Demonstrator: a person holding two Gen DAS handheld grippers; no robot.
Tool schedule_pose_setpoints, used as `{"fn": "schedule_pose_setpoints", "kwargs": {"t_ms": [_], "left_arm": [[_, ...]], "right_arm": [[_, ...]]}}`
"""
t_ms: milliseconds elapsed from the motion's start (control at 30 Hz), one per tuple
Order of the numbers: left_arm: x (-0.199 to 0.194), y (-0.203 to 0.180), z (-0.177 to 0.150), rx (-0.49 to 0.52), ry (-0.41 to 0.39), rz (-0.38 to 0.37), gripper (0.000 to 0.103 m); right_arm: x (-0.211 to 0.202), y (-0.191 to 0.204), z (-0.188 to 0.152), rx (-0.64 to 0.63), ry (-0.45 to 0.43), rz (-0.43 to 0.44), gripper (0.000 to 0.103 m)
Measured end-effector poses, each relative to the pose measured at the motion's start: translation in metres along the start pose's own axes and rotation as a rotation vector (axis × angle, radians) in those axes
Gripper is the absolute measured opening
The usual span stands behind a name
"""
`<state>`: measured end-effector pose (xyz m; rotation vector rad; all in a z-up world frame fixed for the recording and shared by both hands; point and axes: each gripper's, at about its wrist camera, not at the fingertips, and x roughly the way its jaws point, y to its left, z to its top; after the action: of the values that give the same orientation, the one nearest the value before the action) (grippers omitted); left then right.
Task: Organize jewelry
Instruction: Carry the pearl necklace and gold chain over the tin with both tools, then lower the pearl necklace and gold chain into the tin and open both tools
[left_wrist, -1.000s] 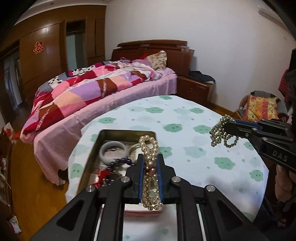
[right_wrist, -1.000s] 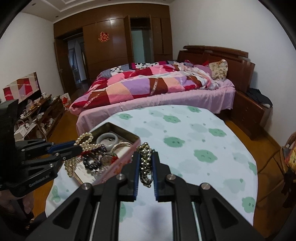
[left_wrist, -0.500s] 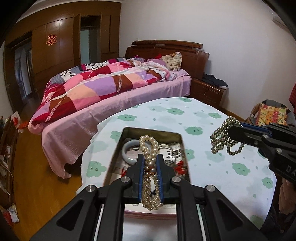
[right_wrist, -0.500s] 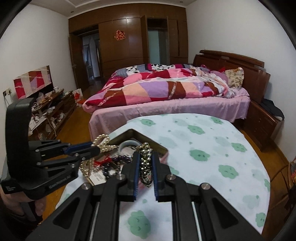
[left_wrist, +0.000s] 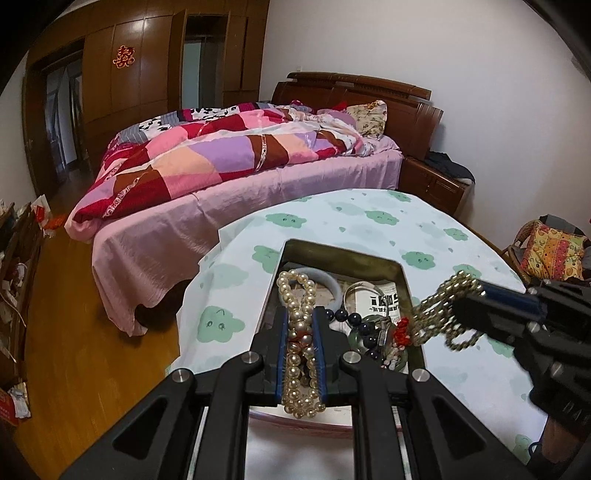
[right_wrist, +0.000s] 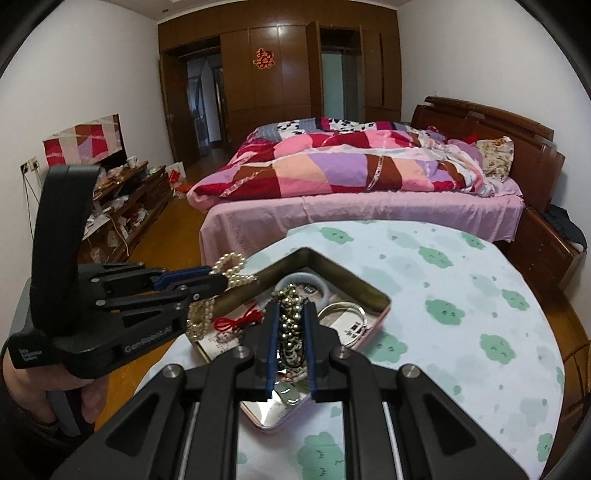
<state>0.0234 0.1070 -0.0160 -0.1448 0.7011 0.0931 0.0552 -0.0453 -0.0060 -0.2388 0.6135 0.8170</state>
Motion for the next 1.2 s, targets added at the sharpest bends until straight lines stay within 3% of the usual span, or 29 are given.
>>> {"fn": "schedule_pose_setpoints", "kwargs": {"t_ms": [1200], "left_arm": [[0.035, -0.008, -0.020, 0.023, 0.105, -0.005, 0.012]], "right_arm": [[0.048, 0.003, -0.031, 0.013, 0.142, 0.005, 0.014]]}}
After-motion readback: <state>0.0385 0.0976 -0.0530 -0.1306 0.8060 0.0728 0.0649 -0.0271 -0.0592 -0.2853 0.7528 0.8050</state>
